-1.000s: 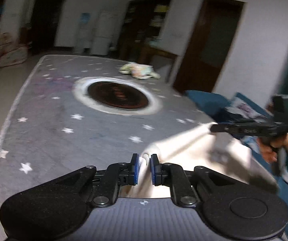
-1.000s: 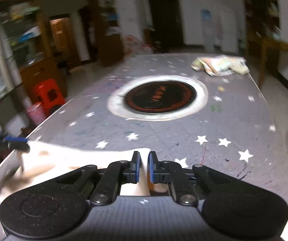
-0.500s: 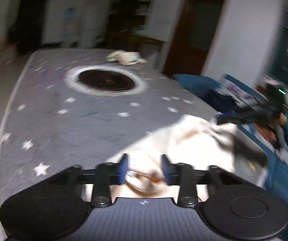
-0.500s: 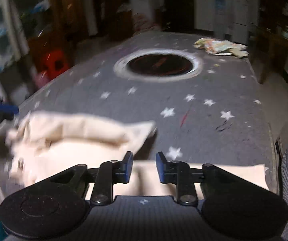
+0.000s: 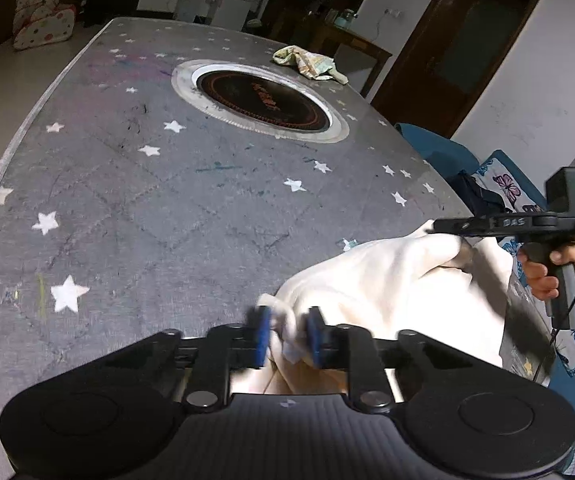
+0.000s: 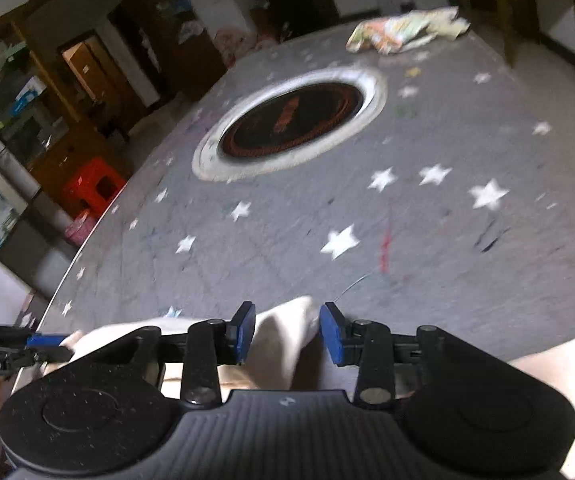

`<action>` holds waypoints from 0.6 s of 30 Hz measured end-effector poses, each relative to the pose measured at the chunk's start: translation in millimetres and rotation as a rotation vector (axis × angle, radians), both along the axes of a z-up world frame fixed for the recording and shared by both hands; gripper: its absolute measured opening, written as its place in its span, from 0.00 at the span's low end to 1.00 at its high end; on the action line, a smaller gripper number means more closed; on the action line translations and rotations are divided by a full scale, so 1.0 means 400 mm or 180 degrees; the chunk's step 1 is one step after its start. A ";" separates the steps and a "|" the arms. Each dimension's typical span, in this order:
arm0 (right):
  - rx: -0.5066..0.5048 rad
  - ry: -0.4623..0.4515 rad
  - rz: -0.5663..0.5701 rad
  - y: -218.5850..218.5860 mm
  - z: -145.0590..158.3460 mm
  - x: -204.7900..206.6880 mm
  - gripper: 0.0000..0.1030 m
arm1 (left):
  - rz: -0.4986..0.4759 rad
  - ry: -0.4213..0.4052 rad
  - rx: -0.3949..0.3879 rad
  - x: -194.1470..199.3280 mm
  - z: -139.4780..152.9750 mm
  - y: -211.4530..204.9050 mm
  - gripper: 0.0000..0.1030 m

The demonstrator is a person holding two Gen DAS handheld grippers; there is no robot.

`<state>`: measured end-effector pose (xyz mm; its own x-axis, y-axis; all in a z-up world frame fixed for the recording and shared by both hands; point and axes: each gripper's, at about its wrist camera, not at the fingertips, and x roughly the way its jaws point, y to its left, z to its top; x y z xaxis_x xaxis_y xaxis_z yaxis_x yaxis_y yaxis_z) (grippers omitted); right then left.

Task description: Fold clothes

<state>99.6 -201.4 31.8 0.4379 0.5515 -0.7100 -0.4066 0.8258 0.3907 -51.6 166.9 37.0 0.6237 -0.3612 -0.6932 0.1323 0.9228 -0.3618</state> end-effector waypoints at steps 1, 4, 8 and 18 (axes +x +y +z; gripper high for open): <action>-0.0037 0.0024 0.0040 0.011 -0.008 0.003 0.28 | -0.0007 -0.0024 0.0024 0.001 0.003 -0.001 0.07; -0.0213 -0.0136 0.0196 0.043 -0.003 -0.004 0.12 | -0.0021 -0.0097 0.0120 0.012 0.016 -0.001 0.06; -0.0286 -0.0412 0.0191 0.058 0.043 0.003 0.08 | 0.0026 -0.0210 0.0336 0.058 0.036 0.005 0.04; -0.0479 -0.0959 -0.0049 0.124 0.115 0.120 0.05 | 0.0275 -0.0692 0.1078 0.272 0.066 0.017 0.04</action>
<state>147.7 -151.8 77.6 0.6479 0.4421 -0.6204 -0.4723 0.8721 0.1282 57.3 173.6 63.3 0.7868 -0.0751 -0.6126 0.0889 0.9960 -0.0078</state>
